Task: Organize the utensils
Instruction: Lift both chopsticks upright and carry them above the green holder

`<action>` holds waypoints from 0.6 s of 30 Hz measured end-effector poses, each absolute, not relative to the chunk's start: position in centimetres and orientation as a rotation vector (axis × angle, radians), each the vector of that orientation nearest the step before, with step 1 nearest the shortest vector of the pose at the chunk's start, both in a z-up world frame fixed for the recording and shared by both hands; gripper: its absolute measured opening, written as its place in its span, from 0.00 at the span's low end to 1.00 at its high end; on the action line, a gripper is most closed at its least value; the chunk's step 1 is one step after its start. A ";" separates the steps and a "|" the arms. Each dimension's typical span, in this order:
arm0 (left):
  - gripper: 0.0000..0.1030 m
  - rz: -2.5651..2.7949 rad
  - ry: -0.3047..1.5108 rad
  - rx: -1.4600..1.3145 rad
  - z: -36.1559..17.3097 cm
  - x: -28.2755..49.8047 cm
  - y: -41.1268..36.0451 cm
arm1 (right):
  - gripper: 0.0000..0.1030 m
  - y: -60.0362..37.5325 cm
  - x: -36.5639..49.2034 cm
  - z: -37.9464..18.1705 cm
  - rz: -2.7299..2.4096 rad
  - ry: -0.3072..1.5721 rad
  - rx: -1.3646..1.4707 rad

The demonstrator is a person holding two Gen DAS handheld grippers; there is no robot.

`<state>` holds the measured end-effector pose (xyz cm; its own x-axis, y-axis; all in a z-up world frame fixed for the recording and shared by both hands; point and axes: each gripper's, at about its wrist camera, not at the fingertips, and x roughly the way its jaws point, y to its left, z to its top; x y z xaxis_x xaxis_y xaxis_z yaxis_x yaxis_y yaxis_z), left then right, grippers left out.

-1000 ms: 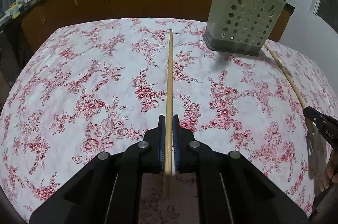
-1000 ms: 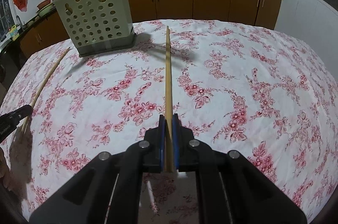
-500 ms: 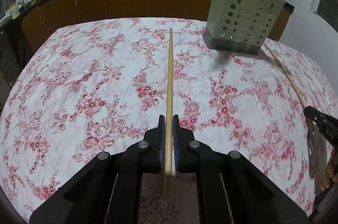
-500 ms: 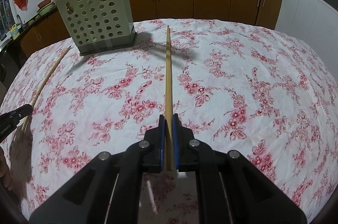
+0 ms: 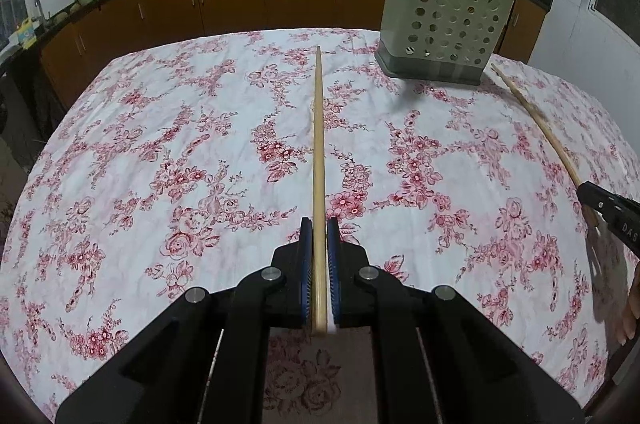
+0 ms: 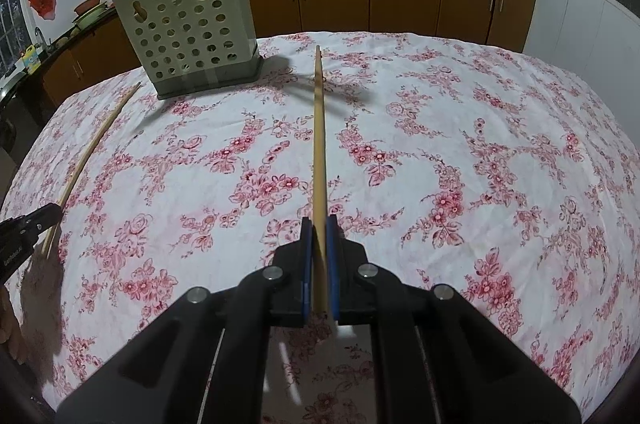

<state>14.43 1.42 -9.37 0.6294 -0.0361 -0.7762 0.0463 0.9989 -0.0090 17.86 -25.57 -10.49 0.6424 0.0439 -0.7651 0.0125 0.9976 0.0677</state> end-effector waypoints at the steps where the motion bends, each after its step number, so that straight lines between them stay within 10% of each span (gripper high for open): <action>1: 0.08 -0.048 0.889 0.009 -9.4 14.4 1.5 | 0.09 -25.5 17.8 -10.5 0.017 0.872 0.067; 18: 0.08 -0.053 0.888 -0.008 -9.3 14.4 1.7 | 0.09 -25.6 17.8 -10.5 0.016 0.868 0.065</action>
<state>14.44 1.66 -9.31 0.6295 -0.0490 -0.7754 0.0427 0.9987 -0.0284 17.76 -25.60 -10.53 0.6465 0.0402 -0.7618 0.0126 0.9979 0.0633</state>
